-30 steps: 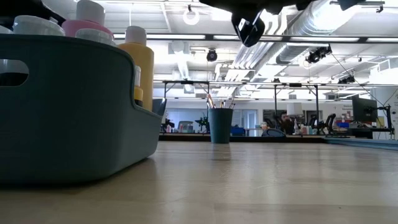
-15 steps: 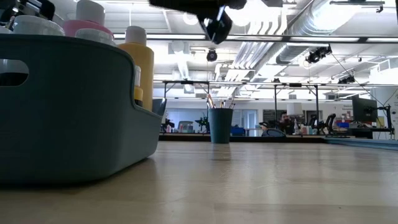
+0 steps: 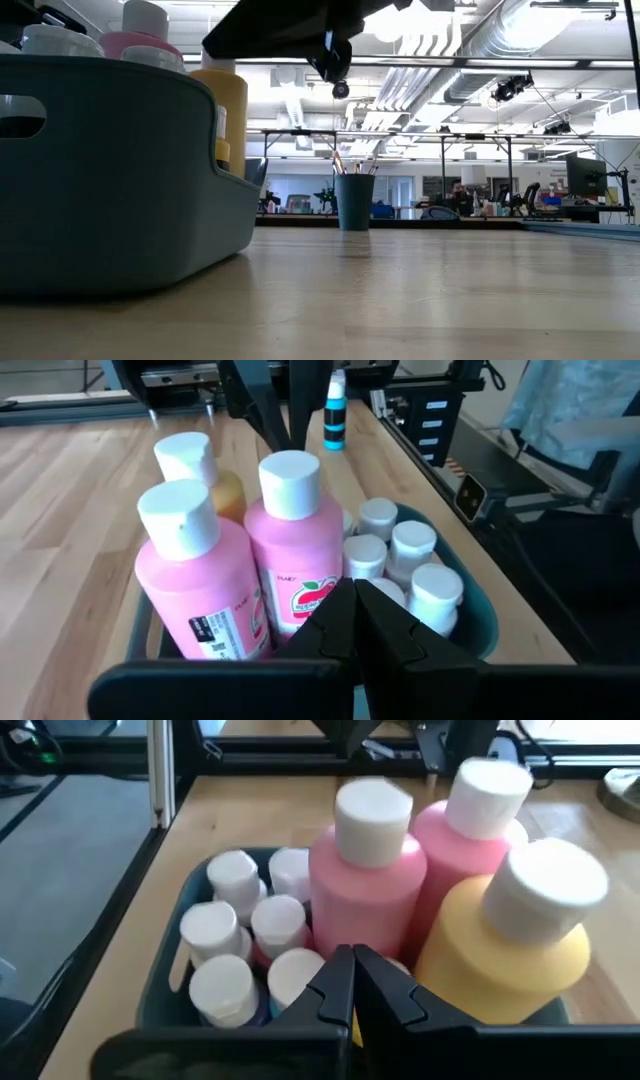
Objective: Pick & Place Paint Supplies
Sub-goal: Adjust the paint bottles on the green bin
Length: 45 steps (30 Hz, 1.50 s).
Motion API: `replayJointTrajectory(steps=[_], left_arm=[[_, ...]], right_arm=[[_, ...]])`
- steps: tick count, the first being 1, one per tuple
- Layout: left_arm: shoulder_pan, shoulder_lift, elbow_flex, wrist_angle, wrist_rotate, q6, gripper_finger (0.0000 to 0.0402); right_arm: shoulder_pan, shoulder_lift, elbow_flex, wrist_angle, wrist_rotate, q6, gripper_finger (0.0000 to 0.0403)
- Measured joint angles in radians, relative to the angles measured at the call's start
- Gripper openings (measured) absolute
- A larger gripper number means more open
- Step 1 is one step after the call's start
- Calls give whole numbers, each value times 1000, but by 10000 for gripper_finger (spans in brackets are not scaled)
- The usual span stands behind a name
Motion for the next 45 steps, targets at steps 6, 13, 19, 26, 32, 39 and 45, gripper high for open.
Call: replayJointTrajectory(steps=[6, 13, 19, 26, 32, 39, 45], left_arm=[[0, 0, 0, 0, -13, -7, 0], [0, 0, 0, -5, -15, -15, 0], [0, 0, 0, -13, -15, -22, 0], [0, 0, 0, -15, -15, -22, 0], [0, 0, 0, -15, -15, -22, 0], [0, 0, 0, -14, -15, -22, 0], [0, 0, 0, -18, -15, -22, 0]], right_arm=[[-2, 0, 0, -13, 0, 23, 2], [7, 43, 2, 23, 59, 57, 2], [14, 68, 1, 67, 86, 52, 2], [4, 69, 0, 90, 67, 49, 2], [-5, 69, 0, 118, 48, 47, 2], [-23, 81, 0, 171, -16, 41, 2], [-29, 100, 0, 187, -33, 41, 2]])
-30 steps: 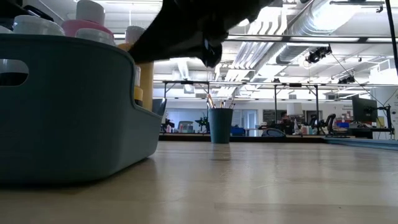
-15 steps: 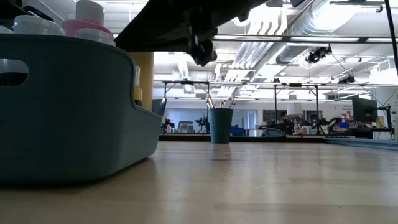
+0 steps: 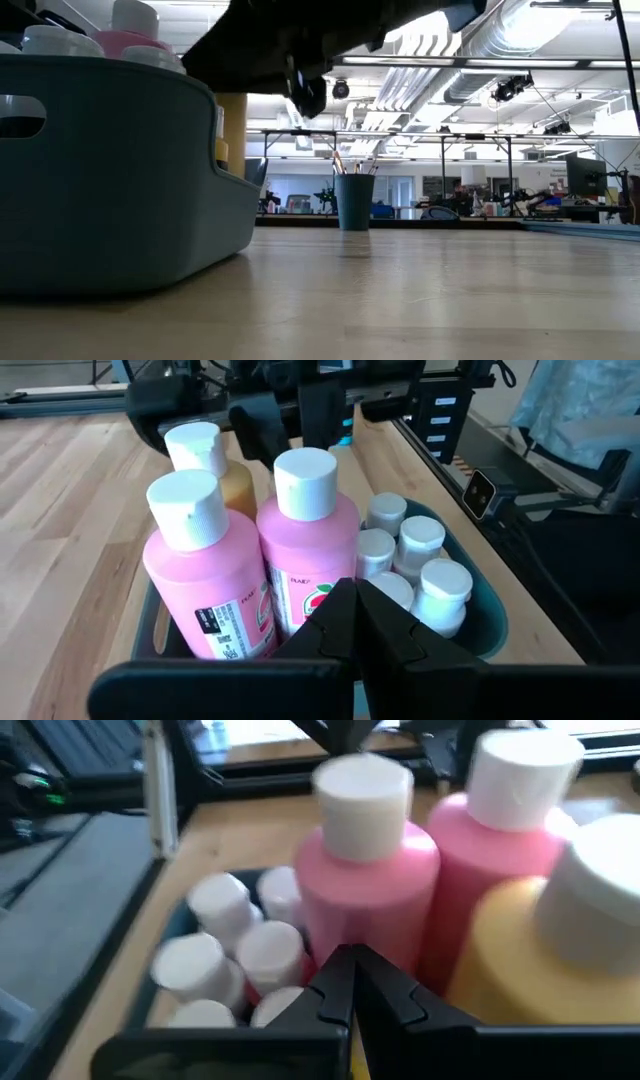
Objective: Pick & Place Paint Supplies
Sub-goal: Adjust the paint bottles on the green bin
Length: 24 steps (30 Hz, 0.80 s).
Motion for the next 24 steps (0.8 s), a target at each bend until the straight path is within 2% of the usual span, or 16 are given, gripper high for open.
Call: replayJointTrajectory(steps=[9, 24], left_arm=[[0, 0, 0, -4, 0, 0, 0], [0, 0, 0, -5, 0, 0, 0]], right_arm=[[-7, 18, 0, 53, -47, 4, 2], [-27, 29, 0, 92, -36, -26, 2]])
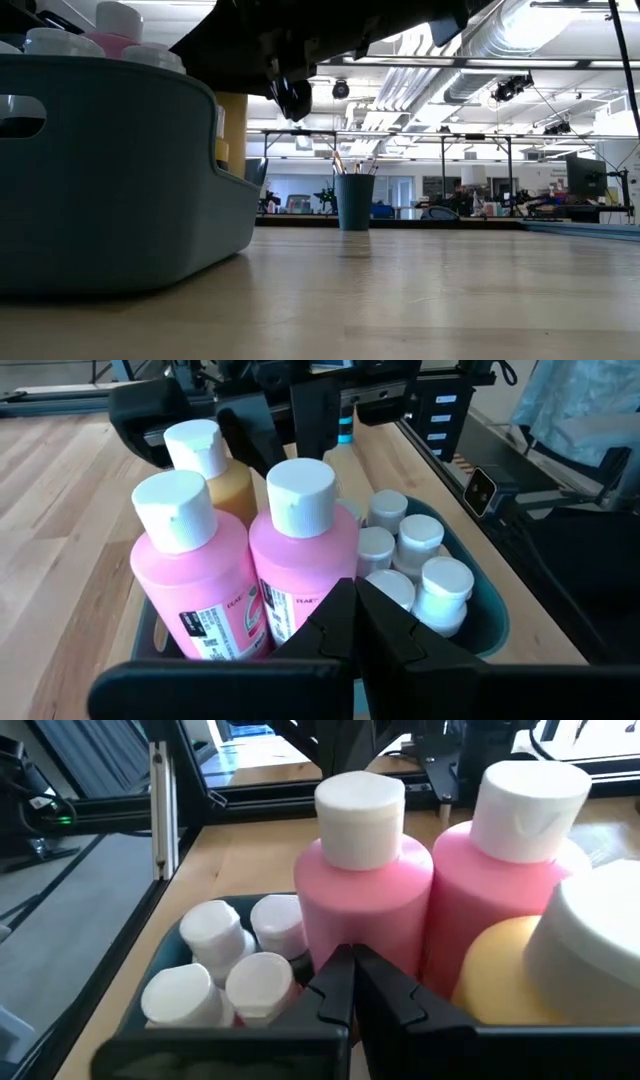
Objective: Pick & Place Paint Supplies
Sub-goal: Adjust the paint bottles on the green bin
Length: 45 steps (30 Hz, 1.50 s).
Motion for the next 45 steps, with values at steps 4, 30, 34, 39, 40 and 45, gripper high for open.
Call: replayJointTrajectory(steps=[4, 30, 34, 39, 40, 45], left_arm=[[0, 0, 0, -6, 0, 0, 0], [0, 0, 0, -15, 13, -4, 0], [0, 0, 0, -15, 13, -4, 0], [0, 0, 0, -15, 13, -4, 0], [0, 0, 0, -14, 13, -4, 0], [0, 0, 0, -14, 13, -4, 0]], right_arm=[[-6, 0, 0, 2, -14, 1, 2], [37, -65, 0, -131, 121, -60, 2], [38, -76, 0, -221, 121, -32, 2], [36, -78, 1, -307, 124, 9, 2], [36, -78, 1, -308, 124, 9, 2], [34, -78, 2, -318, 125, -5, 2]])
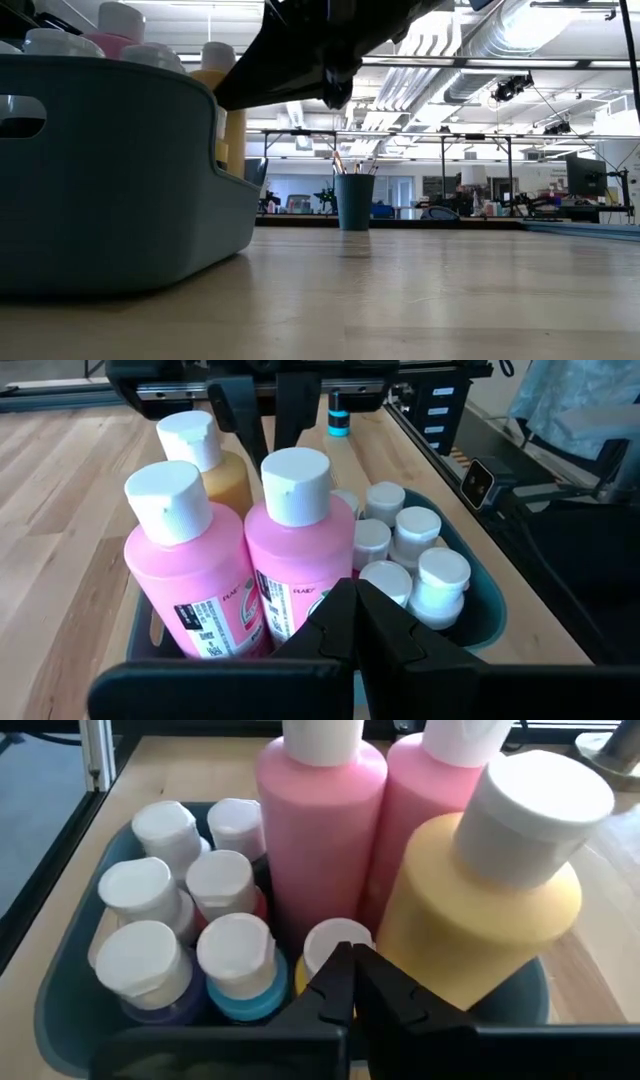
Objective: Pick & Place Paint Supplies
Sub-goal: Adjust the paint bottles on the green bin
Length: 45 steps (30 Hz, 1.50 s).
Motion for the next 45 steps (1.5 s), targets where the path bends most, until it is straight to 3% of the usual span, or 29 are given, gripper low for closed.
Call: replayJointTrajectory(steps=[14, 22, 29, 45], left_arm=[[0, 0, 0, -2, 0, -4, 0], [0, 0, 0, -17, -1, -26, 0], [0, 6, 0, -16, -3, -26, 0], [0, 6, 0, -22, -5, -26, 0]], right_arm=[[3, -67, -3, -33, 19, -7, 2], [0, -79, -2, -123, -58, 45, 2], [-12, -79, -2, -194, 33, 85, 2], [-71, -5, -2, -105, -115, 77, 2]])
